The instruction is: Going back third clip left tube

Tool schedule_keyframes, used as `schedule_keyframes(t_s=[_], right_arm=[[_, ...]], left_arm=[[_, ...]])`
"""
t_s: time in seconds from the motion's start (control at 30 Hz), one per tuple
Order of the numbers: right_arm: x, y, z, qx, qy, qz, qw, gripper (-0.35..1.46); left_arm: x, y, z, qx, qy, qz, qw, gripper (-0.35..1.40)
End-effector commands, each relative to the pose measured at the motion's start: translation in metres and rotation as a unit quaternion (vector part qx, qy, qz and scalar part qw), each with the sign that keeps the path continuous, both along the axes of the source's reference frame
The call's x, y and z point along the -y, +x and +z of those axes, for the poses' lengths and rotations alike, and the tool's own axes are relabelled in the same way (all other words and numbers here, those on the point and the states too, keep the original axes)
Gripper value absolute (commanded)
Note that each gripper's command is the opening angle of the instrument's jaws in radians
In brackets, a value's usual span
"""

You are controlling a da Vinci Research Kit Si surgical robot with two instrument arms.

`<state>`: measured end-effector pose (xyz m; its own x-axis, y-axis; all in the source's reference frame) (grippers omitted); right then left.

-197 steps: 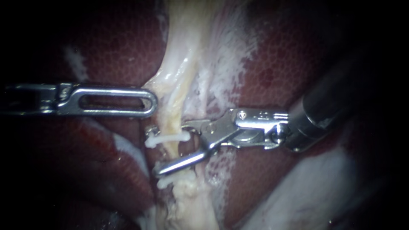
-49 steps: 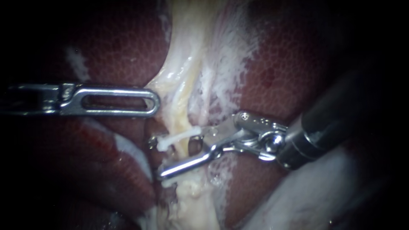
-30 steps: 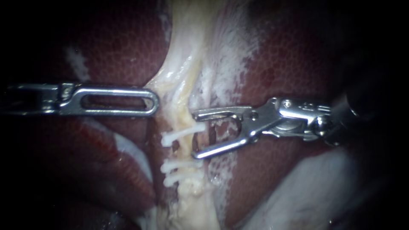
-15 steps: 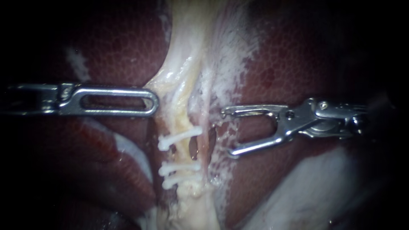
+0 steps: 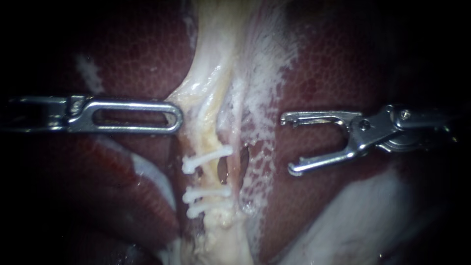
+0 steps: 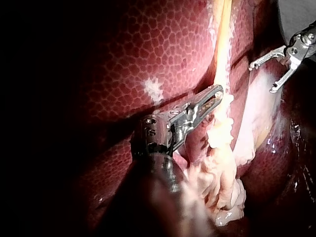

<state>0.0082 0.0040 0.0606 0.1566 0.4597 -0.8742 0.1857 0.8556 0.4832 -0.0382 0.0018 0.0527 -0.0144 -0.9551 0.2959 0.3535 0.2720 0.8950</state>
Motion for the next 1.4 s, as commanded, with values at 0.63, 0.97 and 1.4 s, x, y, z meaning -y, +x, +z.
schedule_keyframes(t_s=[0.63,0.97,1.4], right_arm=[[0.0004,-0.0003,-0.0006,0.0,0.0,-0.001,1.0,0.6],[0.0005,-0.0002,-0.0007,0.0,0.0,-0.001,1.0,0.6],[0.0006,-0.0003,-0.0008,-0.001,0.0,-0.001,1.0,0.6]], left_arm=[[-0.0003,-0.0009,0.0025,-0.003,-0.003,0.0,1.0,-0.35],[0.0004,-0.0034,0.0038,-0.007,-0.003,0.006,1.0,-0.35],[0.0007,-0.0046,0.0048,-0.009,-0.005,0.015,0.9998,-0.35]])
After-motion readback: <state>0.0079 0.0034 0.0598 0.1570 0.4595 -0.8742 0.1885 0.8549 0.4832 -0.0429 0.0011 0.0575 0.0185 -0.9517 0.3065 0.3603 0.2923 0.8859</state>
